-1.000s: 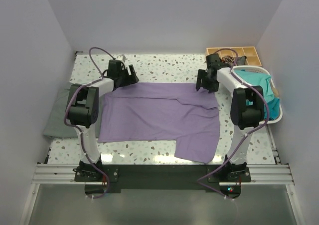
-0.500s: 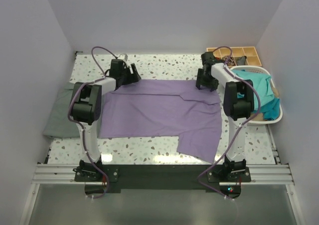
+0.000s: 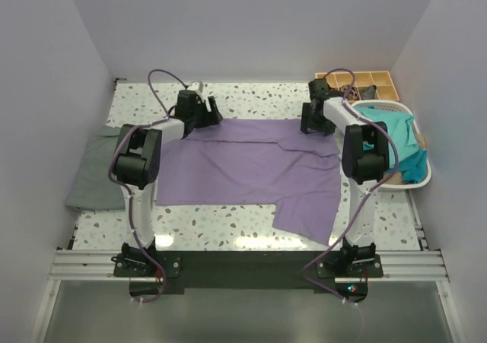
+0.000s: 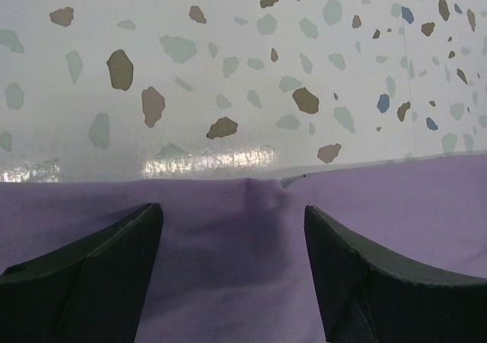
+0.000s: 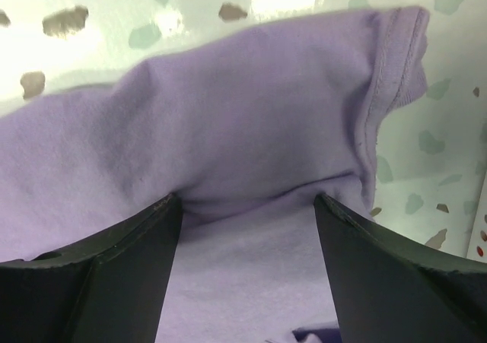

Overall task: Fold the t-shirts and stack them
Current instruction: Fold the tshirt

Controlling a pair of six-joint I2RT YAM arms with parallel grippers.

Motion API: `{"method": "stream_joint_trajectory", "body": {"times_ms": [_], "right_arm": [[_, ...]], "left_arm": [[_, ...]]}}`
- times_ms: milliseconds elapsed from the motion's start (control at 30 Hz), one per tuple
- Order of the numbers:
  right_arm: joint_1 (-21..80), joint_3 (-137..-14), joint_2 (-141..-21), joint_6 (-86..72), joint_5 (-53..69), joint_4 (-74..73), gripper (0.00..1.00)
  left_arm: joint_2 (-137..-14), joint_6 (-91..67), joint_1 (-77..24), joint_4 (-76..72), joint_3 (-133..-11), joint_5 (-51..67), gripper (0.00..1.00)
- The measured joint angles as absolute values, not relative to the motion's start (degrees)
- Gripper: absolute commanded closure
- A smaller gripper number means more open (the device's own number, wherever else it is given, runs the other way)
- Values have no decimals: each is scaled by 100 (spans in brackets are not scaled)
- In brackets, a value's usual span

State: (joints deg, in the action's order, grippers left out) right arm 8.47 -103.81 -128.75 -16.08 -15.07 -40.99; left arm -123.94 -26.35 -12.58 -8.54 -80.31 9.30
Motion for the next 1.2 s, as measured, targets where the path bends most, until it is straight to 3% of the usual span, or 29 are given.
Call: {"method": "stream_joint_trajectory", "body": {"times_ms": [67,400,667,833,1200], "right_arm": [[832,-9994,-12623,-1472,-1404,-3795,23],[825,-8737,-9835,-1448,-1098,-3500,22],[998,-6742,-7894,-1922,-923,-3918,22],[1044,-5498,-7142,-2252,-766,-4678,22],[1885,-4803,-6184,-3317,-823,-5566,23]], "left_arm": [[-12320,-2617,-1293,-854,-7955,871,13],[-10855,-2432,-1444,132,-7192,-180,12],[-8464,-2705,-1441,233,-5050,-928,11],[-7931,-3046,-1535,408,-3747,-843,12],[-6989,-3795,-1966,919,-2753,-1138,13]]}}
